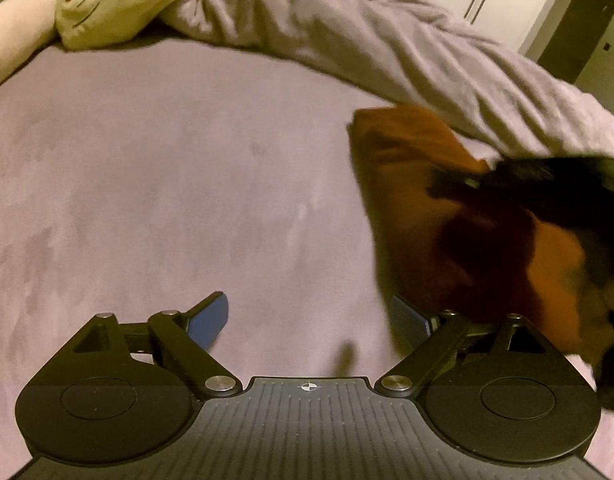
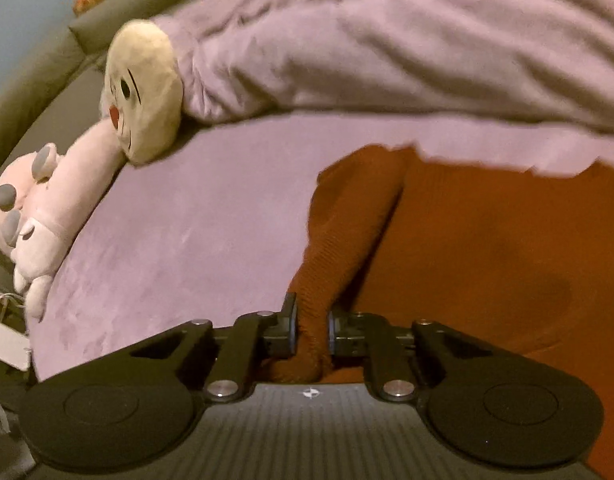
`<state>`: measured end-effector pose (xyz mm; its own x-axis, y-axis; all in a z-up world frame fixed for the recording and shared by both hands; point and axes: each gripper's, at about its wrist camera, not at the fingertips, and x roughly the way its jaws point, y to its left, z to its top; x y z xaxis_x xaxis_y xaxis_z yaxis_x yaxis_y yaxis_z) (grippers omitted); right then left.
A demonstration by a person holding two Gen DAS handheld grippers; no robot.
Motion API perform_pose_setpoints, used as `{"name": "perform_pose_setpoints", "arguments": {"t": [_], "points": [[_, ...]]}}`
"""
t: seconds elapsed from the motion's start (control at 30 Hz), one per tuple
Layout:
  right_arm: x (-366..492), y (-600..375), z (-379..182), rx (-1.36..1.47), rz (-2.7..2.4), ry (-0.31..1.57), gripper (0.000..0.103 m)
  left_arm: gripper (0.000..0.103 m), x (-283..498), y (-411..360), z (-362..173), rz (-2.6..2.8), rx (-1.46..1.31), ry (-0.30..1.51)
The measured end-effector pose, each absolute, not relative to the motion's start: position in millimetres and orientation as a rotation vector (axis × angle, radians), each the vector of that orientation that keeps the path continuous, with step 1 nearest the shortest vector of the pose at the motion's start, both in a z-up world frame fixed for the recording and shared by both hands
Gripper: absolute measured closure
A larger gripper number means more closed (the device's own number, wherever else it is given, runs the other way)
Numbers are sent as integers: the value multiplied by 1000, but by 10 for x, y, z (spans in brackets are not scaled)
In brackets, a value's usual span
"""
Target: Fold small clothes
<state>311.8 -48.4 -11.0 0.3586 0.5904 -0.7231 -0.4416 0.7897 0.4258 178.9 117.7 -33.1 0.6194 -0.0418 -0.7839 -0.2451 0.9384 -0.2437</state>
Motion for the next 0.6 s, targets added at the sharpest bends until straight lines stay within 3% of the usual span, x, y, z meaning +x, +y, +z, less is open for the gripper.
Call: {"name": "perform_pose_setpoints", "arguments": {"t": [0.2,0.4,0.5,0.57,0.6], "points": [[2765,-1367,91,352,532,861,92,10,2003,921,-173,59,-323,849],[2710,-1783,-249,362,421,930,89,7,2332,386,-331,-23,-243,930],[2711,-1917,-258,409,447,943,79,6,2334,356,-338,-9,-214,911],[2684,-2134,-251,472,429,923,45,6,2329,403,-347,-2,-237,921],[2687,-2228,-271,508,420,922,40,6,2327,431,-358,2,-250,926]]}}
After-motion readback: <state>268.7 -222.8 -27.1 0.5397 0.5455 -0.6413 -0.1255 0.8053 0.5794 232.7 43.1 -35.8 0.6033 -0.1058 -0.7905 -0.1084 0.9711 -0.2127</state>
